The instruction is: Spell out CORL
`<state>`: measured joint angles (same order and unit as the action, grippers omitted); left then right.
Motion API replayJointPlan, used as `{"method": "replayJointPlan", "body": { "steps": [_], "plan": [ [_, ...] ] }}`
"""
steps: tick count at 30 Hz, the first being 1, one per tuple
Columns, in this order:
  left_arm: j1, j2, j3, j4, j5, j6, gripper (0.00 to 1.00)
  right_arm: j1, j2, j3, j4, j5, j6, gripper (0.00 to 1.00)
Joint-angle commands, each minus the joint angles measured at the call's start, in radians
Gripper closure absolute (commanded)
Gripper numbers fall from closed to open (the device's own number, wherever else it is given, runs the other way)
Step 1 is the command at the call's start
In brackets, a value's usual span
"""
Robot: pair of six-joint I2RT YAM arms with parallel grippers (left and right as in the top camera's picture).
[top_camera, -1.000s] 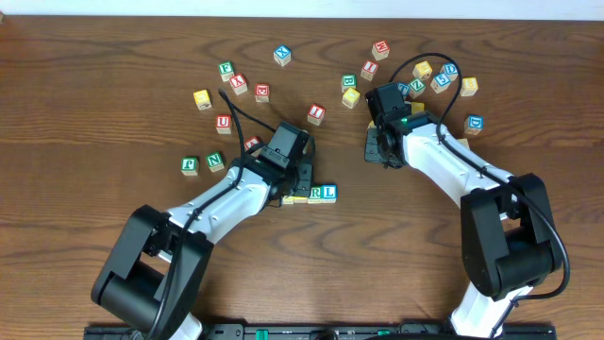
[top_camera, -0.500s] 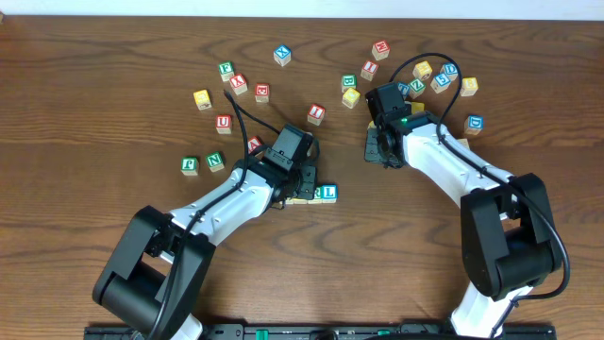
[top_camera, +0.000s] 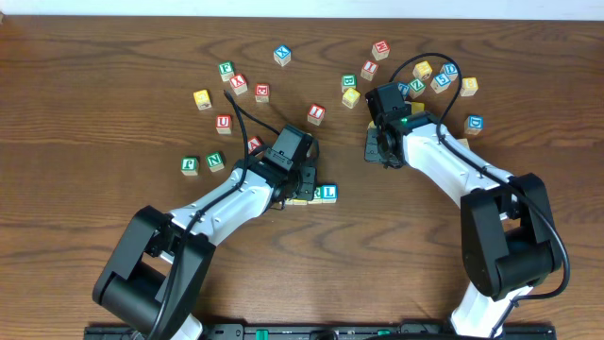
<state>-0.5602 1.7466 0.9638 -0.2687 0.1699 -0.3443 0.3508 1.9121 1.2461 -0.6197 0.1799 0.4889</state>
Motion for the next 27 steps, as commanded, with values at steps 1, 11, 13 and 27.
{"method": "replayJointPlan", "body": {
  "steps": [1,11,13,27],
  "plan": [
    [-0.002,0.004,0.018,-0.004,-0.033,-0.009,0.93,-0.003,0.005,-0.005,-0.001,0.009,-0.008,0.99],
    [0.001,0.004,0.018,0.077,-0.034,0.021,0.93,-0.003,0.005,-0.005,-0.001,0.009,-0.008,0.99],
    [0.013,0.004,0.018,0.099,-0.037,0.029,0.92,-0.003,0.005,-0.005,-0.001,0.009,-0.008,0.99],
    [0.113,0.004,0.019,0.071,-0.029,0.053,0.93,-0.002,0.005,-0.005,0.004,-0.013,-0.008,0.99]
  ]
}}
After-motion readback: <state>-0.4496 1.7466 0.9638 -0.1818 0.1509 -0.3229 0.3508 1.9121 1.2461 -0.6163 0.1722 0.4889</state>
